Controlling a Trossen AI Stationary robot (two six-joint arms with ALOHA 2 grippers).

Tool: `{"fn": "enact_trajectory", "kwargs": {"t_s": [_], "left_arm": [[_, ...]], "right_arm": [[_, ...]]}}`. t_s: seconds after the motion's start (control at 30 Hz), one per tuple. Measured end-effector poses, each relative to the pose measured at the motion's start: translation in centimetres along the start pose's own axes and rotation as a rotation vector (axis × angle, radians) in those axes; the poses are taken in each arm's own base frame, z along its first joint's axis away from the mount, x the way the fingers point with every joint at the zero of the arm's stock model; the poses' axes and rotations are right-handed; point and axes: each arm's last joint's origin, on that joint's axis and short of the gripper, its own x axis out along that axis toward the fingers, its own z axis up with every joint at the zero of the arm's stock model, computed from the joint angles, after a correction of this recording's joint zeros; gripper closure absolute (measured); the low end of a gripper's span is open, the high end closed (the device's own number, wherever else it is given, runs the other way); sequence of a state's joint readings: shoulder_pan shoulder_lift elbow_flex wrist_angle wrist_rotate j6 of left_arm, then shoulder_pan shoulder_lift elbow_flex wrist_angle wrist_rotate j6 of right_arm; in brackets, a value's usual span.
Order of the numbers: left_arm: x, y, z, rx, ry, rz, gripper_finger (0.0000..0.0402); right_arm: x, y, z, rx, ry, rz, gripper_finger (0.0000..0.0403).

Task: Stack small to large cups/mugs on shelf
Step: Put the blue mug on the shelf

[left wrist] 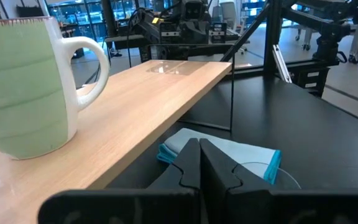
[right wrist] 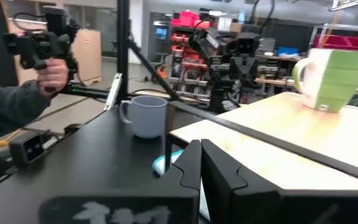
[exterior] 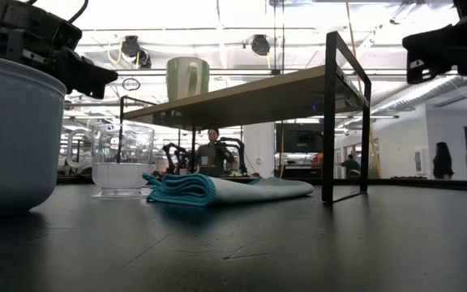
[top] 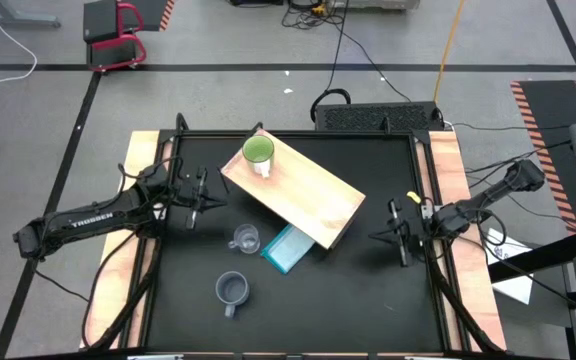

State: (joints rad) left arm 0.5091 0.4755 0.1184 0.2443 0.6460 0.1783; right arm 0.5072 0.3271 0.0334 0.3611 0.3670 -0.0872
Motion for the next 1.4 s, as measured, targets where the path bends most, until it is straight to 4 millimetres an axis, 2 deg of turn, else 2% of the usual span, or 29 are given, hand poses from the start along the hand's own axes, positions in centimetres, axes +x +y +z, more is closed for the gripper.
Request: {"fn": "enact_trajectory", "kwargs": {"t_s": [0.37, 0.73, 1.03, 1.3, 1.4], "left_arm": [[0.0, 0.0, 0.0, 0.038, 0.004, -0.004, 0.0401], [0.0, -0.1, -0.2, 0.04, 0.013, -0.011, 0.04], [0.0, -0.1, -0.3, 0.042, 0.023, -0.014, 0.04], [0.0, -0.2, -0.3, 0.042, 0.019, -0.041, 0.04], [0.0, -0.2, -0.3, 0.041, 0.02, -0.043, 0.0399]], "right_arm": [[0.0, 0.2, -0.9, -0.03, 0.086, 0.05, 0.0403], [-0.3, 1.2, -0.8, -0.118, 0.035, 0.429, 0.0403], [0.0, 0.6, 0.3, -0.158, -0.082, 0.358, 0.0403], [0.5, -1.7, 0.1, -0.096, -0.049, 0.164, 0.0403], [0.5, -2.1, 0.1, -0.08, -0.047, 0.161, 0.0403]]}}
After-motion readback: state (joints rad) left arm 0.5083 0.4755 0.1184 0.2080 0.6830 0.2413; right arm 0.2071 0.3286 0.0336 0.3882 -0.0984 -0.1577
